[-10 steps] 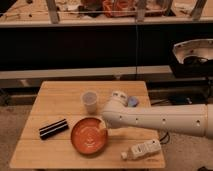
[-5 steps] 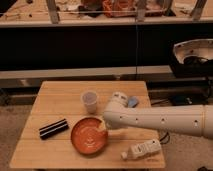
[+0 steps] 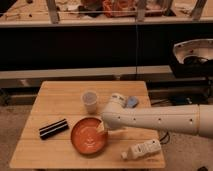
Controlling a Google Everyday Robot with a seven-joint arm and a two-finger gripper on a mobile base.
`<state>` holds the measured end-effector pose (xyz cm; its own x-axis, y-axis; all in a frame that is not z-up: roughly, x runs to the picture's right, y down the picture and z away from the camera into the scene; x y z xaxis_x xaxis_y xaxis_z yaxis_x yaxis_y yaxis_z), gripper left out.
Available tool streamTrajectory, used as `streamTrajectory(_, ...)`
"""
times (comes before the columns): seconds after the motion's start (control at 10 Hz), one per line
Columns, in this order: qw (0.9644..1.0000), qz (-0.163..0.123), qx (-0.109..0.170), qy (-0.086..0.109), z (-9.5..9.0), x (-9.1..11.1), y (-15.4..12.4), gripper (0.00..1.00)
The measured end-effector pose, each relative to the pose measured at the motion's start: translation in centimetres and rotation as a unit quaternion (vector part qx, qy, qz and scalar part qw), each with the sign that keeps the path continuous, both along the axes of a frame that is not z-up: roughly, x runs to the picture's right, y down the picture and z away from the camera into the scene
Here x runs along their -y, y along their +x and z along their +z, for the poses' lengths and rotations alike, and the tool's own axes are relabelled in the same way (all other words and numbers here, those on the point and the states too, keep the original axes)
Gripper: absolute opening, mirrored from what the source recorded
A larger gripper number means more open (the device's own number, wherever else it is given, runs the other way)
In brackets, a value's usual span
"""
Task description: Pick up the ceramic bowl
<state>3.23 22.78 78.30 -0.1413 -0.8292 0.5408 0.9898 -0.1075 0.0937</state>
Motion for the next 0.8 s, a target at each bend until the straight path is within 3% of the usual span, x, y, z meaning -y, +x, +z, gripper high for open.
streamTrajectory(0.8,0.9999,-0.001,0.005,-0.015,1.5,-0.3,-0.6,0.80)
